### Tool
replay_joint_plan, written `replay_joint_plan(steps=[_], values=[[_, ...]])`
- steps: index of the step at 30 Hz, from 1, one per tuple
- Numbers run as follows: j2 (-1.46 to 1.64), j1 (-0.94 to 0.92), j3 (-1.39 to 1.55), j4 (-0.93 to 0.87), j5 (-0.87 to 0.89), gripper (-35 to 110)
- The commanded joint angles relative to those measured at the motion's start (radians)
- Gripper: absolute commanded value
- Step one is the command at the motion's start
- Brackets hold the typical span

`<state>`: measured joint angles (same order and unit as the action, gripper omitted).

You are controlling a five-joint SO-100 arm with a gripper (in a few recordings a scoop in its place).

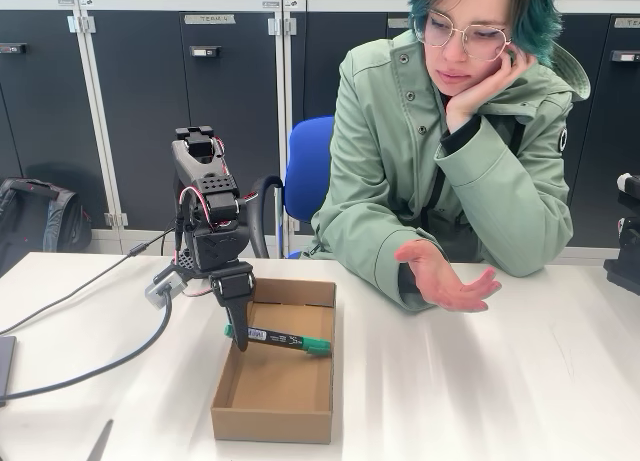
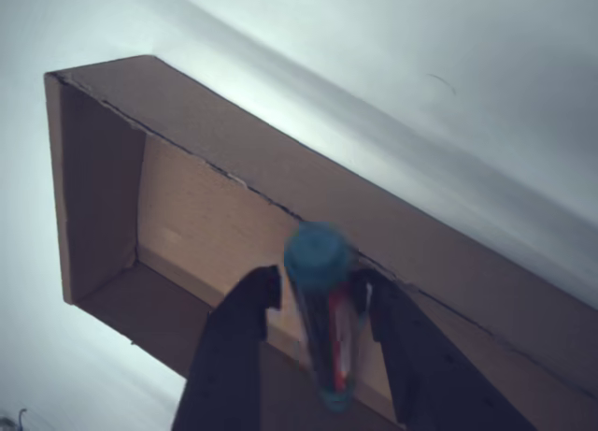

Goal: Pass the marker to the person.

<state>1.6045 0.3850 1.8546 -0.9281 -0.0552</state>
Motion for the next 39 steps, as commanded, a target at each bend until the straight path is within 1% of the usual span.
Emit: replay_joint_plan(steps=[1, 5, 24, 35, 37, 39], values=[[0.012, -0.009, -0.031, 0.015, -0.009, 24], [0.012, -0.011, -0.023, 0.037, -0.009, 28], [-0.028, 0.034, -0.017, 0.14, 0.0, 30], [-0.137, 0.026, -0.064, 0.146, 0.009, 33], [-0.169, 0.028, -0.123, 0.12, 0.021, 33], [-0.213, 0.034, -0.202, 0.057, 0.038, 33]])
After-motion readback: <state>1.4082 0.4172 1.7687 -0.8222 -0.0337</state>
